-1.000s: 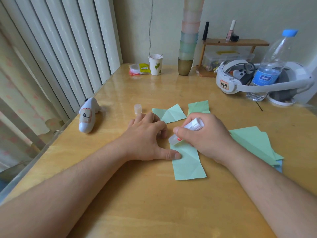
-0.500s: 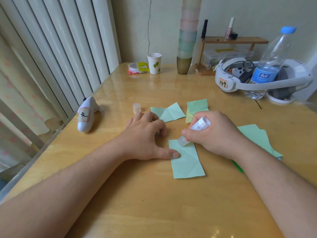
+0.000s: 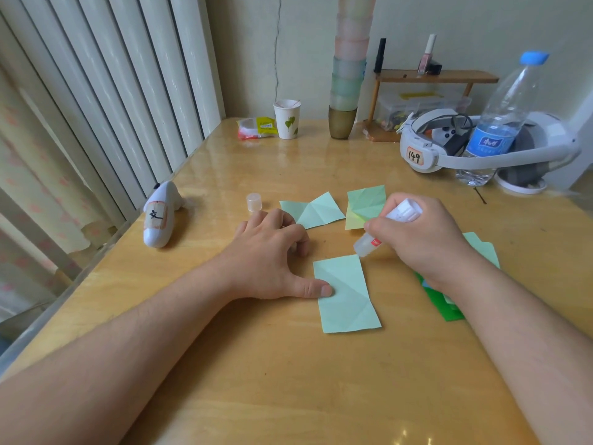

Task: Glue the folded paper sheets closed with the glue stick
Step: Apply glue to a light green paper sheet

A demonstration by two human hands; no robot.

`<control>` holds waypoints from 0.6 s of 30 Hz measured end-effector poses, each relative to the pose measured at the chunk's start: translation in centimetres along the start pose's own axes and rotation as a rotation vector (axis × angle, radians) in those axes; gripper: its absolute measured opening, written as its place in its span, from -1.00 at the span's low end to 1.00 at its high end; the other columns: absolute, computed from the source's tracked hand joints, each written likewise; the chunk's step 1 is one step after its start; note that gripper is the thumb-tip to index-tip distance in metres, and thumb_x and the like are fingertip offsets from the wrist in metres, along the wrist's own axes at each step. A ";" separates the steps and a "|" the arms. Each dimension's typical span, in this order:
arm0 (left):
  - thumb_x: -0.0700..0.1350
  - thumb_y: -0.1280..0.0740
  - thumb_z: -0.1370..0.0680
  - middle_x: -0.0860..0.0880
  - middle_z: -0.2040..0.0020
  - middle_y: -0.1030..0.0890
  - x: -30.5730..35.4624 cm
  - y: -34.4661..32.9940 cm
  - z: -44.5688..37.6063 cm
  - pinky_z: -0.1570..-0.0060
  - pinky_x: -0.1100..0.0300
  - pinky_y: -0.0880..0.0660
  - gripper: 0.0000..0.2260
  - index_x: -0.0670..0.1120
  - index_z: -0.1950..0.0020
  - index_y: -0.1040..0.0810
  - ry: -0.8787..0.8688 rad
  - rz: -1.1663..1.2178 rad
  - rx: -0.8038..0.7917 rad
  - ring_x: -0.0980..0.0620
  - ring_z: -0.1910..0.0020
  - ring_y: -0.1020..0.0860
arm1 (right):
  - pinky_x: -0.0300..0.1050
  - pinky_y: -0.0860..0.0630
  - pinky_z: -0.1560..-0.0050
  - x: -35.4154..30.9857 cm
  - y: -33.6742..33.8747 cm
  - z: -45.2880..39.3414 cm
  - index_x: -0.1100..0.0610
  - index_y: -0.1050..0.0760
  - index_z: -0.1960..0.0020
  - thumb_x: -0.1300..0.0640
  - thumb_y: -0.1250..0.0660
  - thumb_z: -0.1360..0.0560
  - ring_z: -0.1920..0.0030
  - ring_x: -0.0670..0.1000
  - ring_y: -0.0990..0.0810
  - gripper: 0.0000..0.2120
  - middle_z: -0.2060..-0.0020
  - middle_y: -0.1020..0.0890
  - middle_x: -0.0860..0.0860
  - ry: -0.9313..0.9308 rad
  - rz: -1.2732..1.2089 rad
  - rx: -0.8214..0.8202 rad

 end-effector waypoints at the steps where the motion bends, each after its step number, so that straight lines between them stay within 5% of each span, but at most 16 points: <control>1: 0.62 -0.35 -0.23 0.15 -0.17 -0.30 0.0 0.0 0.0 -0.35 0.01 -0.28 -0.39 0.21 -0.03 -0.42 0.000 0.000 -0.001 0.04 -0.26 -0.21 | -0.04 -0.23 0.30 -0.2 -0.2 0.1 0.25 -0.43 0.24 0.11 -0.50 -0.40 0.36 0.03 -0.29 -0.71 0.43 -0.38 0.02 0.009 -0.068 0.006; 5: 0.62 -0.34 -0.23 0.14 -0.17 -0.30 0.0 0.0 0.1 -0.35 0.03 -0.28 -0.37 0.19 -0.04 -0.43 0.004 -0.002 0.004 0.03 -0.25 -0.22 | -0.03 -0.32 0.31 -1.0 -2.5 0.9 0.20 -0.47 0.26 0.02 -0.51 -0.36 0.40 0.04 -0.38 -0.70 0.48 -0.51 0.01 0.074 -0.115 -0.044; 9: 0.66 -0.28 -0.17 0.15 -0.16 -0.30 0.0 0.0 0.1 -0.34 0.02 -0.30 -0.32 0.21 -0.03 -0.42 0.001 -0.009 0.006 0.03 -0.23 -0.22 | 0.09 -0.56 0.19 -1.5 -4.5 1.5 0.07 -0.57 0.27 -0.06 -0.52 -0.37 0.23 0.14 -0.62 -0.77 0.34 -0.70 -0.02 0.105 0.018 -0.143; 18: 0.70 -0.22 -0.11 0.15 -0.17 -0.31 0.0 0.0 0.2 -0.36 -0.01 -0.31 -0.24 0.22 -0.07 -0.43 -0.001 -0.007 0.005 0.03 -0.23 -0.23 | -0.14 -0.43 0.30 -1.1 -5.3 1.5 0.08 -0.58 0.24 -0.05 -0.57 -0.40 0.36 -0.09 -0.50 -0.74 0.31 -0.67 0.05 0.059 0.126 -0.182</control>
Point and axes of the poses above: each hand's wrist, its own z-axis away from the middle knuckle, its own y-axis out of the back of the hand, x = y × z, the point moved 7 cm from there along -z, towards the middle knuckle
